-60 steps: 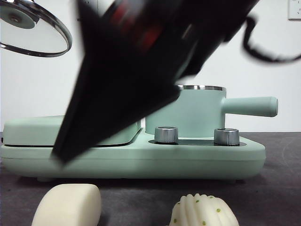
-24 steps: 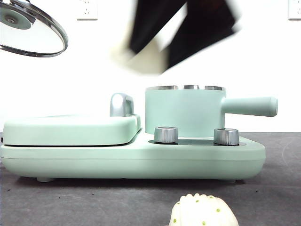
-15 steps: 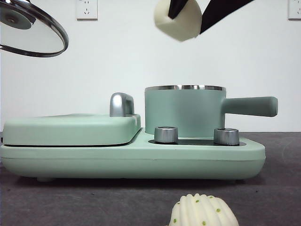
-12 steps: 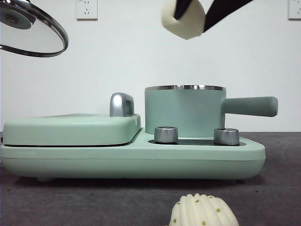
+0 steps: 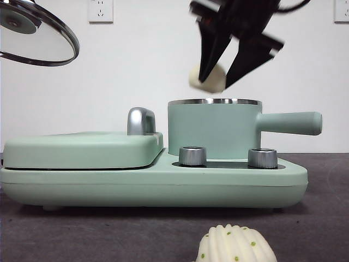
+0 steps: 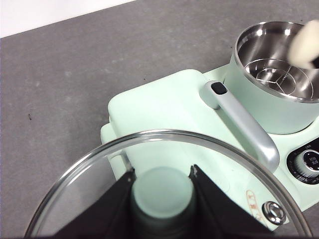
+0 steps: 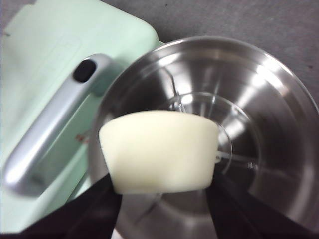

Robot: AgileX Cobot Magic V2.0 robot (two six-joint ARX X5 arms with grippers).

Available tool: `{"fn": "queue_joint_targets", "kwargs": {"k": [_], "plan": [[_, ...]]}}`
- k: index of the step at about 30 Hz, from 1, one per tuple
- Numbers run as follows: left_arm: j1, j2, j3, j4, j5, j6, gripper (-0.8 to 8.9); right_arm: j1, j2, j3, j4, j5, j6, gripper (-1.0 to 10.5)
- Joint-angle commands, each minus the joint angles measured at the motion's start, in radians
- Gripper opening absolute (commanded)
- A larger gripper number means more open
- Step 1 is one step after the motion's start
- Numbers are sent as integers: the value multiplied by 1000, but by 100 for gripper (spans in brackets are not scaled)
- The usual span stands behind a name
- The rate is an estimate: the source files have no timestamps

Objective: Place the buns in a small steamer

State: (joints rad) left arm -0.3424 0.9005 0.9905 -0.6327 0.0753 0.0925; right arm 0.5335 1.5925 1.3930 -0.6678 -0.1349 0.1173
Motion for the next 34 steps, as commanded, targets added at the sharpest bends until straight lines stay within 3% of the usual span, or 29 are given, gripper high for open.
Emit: {"fn": "queue_joint_targets", "kwargs": {"k": [1, 17, 22, 26, 29, 34], "plan": [[-2, 0, 16, 27, -1, 6, 14, -5, 80, 46, 33, -24, -22, 243], [-2, 1, 16, 28, -1, 3, 14, -31, 277, 166, 21, -22, -29, 243], [-2, 1, 16, 28, -1, 3, 14, -32, 285, 166, 10, -21, -52, 246], [-2, 1, 16, 27, -1, 3, 14, -32, 285, 166, 9, -22, -51, 344], [-2, 1, 16, 27, -1, 3, 14, -32, 281, 173, 11, -22, -52, 354], [-2, 1, 16, 27, -1, 3, 14, -31, 195, 214, -47, -22, -55, 370]]}}
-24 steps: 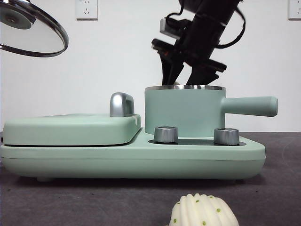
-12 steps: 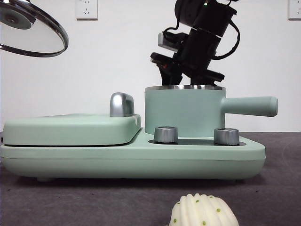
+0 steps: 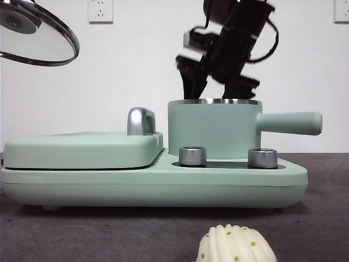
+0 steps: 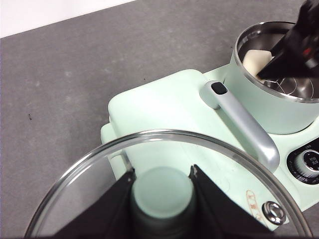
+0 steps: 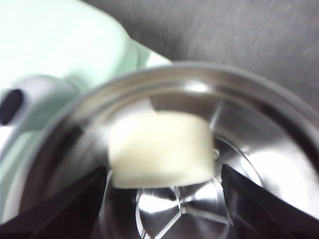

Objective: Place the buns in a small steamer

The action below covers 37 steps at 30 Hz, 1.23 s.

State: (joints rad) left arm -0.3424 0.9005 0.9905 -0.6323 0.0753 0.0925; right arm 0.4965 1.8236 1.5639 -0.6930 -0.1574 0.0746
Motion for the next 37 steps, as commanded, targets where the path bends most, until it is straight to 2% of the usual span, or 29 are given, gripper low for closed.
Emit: {"fn": "queue_joint_targets", "kwargs": {"k": [1, 3, 5, 11, 14, 19, 26, 32, 37], "plan": [[-2, 1, 16, 27, -1, 3, 14, 9, -62, 46, -60, 1, -12, 369], [-2, 1, 16, 26, -1, 3, 14, 23, -123, 40, -139, 1, -11, 369], [-2, 1, 16, 26, -1, 0, 14, 52, -198, -11, -131, -2, -11, 356], [-2, 1, 16, 25, -1, 0, 14, 216, -509, -414, 177, 10, -11, 355], [-2, 1, 16, 24, -1, 0, 14, 302, -624, -563, 269, 34, -15, 356], [-2, 1, 16, 22, -1, 0, 14, 429, -745, -740, 326, 29, -85, 356], [-2, 1, 16, 20, -1, 0, 14, 534, -751, -893, 324, 57, -143, 357], [-2, 1, 16, 19, -1, 0, 14, 547, -710, -959, 338, 80, -142, 438], [-2, 1, 16, 19, -1, 0, 14, 549, -660, -960, 341, 78, -140, 439]]}}
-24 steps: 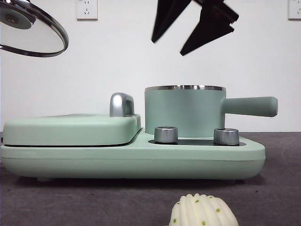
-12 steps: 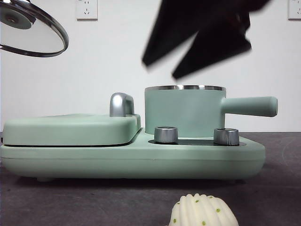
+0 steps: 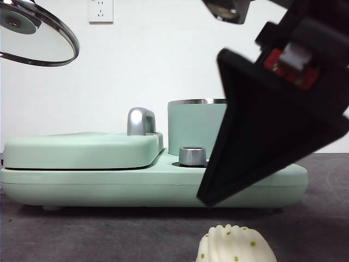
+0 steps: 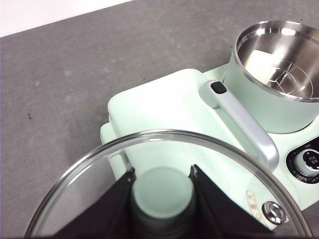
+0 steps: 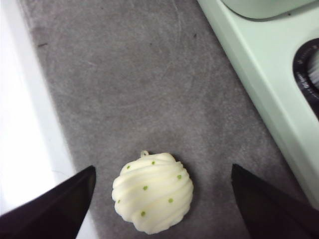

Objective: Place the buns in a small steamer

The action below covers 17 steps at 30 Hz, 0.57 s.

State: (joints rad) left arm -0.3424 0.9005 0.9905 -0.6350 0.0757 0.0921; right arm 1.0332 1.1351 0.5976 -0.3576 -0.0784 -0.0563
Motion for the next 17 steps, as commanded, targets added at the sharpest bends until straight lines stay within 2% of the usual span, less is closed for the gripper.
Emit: {"fn": "queue_joint_targets", "kwargs": {"k": [1, 11, 17], "plan": [[-2, 1, 16, 22, -1, 0, 14, 12, 42, 6, 5, -2, -8, 439], [-2, 1, 16, 22, -1, 1, 14, 38, 200, 6, 11, -10, -8, 413], [-2, 1, 16, 22, -1, 0, 14, 72, 231, 6, 21, 0, 32, 241]]}}
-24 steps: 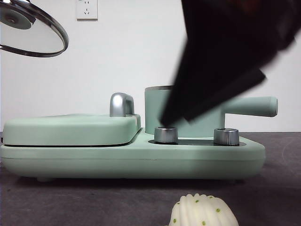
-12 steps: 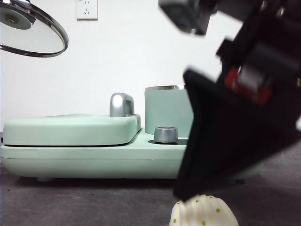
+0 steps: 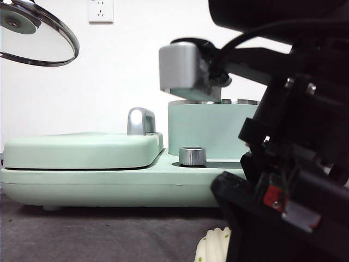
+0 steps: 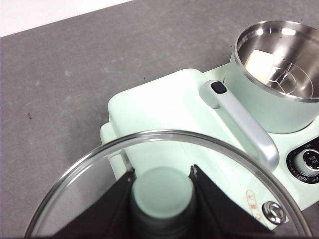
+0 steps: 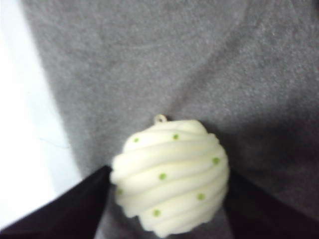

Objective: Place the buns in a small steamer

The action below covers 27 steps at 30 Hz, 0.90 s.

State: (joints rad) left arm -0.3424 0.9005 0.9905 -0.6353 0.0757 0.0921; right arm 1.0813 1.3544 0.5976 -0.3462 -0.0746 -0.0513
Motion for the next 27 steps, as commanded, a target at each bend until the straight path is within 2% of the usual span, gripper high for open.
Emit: {"fn": "queue_joint_targets", "kwargs": {"k": [1, 9, 12, 17, 20, 24, 27], "plan": [[-2, 1, 16, 23, -1, 0, 14, 31, 8, 6, 10, -3, 40, 226], [-2, 1, 16, 22, -1, 0, 14, 27, -130, 18, -47, -2, 160, 217], [-2, 1, 16, 23, -1, 0, 14, 27, -206, 53, -148, 4, 225, 217], [-2, 1, 16, 24, -1, 1, 14, -5, -299, 175, -370, 3, 389, 217], [-2, 1, 16, 24, -1, 1, 14, -34, -320, 282, -486, 3, 439, 217], [-2, 1, 16, 24, -1, 0, 14, -101, -310, 444, -617, -4, 462, 217], [-2, 2, 16, 24, -1, 0, 14, -166, -283, 562, -678, -4, 438, 217]]}}
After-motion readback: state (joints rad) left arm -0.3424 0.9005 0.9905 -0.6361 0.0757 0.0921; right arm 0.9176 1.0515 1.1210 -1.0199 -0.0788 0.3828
